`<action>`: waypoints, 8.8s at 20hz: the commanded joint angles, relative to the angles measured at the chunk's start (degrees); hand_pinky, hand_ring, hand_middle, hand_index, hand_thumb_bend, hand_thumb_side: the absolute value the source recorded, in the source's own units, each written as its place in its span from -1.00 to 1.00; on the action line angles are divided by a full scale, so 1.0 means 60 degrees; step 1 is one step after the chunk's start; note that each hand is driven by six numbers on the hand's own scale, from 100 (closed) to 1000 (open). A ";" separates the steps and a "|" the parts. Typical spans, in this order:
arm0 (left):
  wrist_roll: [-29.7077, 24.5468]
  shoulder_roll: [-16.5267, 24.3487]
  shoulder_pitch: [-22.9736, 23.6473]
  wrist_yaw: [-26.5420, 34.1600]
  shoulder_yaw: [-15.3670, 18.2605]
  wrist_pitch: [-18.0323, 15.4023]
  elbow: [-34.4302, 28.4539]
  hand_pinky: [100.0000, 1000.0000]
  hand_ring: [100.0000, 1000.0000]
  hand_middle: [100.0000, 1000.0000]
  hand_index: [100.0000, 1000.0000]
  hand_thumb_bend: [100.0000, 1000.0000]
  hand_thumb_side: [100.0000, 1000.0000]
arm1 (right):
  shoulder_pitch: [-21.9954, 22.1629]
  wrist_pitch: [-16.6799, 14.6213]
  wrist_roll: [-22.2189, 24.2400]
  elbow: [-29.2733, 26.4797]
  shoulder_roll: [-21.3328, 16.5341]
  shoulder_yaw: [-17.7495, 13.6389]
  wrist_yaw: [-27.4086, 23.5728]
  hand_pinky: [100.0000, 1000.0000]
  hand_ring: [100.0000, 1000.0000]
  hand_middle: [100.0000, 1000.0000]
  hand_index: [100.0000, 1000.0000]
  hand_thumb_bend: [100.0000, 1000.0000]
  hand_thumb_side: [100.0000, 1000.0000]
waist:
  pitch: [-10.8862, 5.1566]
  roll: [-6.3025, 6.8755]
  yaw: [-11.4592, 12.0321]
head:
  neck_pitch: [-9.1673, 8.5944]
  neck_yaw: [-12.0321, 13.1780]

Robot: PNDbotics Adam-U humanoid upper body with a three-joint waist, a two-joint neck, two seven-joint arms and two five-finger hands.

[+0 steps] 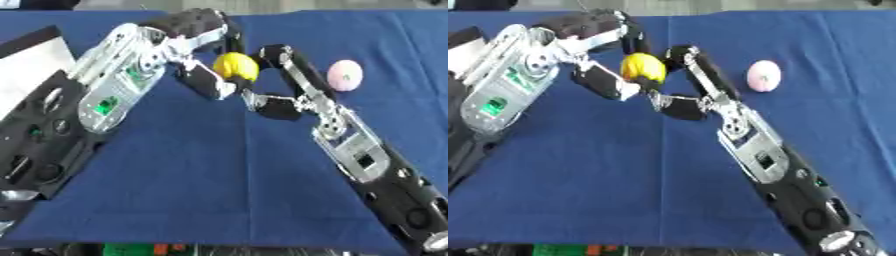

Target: Pick up the objects with one hand, pass them to the other hand, and then place them into the box on the other side of the table.

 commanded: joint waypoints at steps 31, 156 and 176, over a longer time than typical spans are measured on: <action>0.0581 0.0110 -0.0134 -0.0805 0.0053 -0.0218 -0.0030 0.14 -0.10 -0.38 -0.22 -1.00 -0.74 | -0.0118 0.0608 0.0401 -0.0068 -0.0174 -0.0073 0.0109 0.53 0.44 0.38 0.36 -1.00 -0.70 | -0.0321 0.0090 -0.0012 | 0.0061 0.0054; 0.7929 0.3586 0.4473 0.5294 0.4237 0.1437 -0.2047 0.34 0.18 0.27 0.50 -0.23 -0.05 | 0.0057 0.4686 0.1601 -0.0974 -0.3317 -0.0880 0.0738 0.72 0.68 0.67 0.65 -1.00 0.00 | -0.0411 -0.0405 -0.0314 | 0.0045 0.0365; 0.7970 0.3435 0.4682 0.5288 0.4161 0.1306 -0.2114 0.35 0.17 0.26 0.49 -0.23 -0.05 | -0.0039 0.5166 0.2919 0.0254 -0.3631 -0.0779 0.1968 0.80 0.75 0.71 0.72 -1.00 -0.36 | -0.0326 -0.0361 -0.0260 | -0.0067 -0.0095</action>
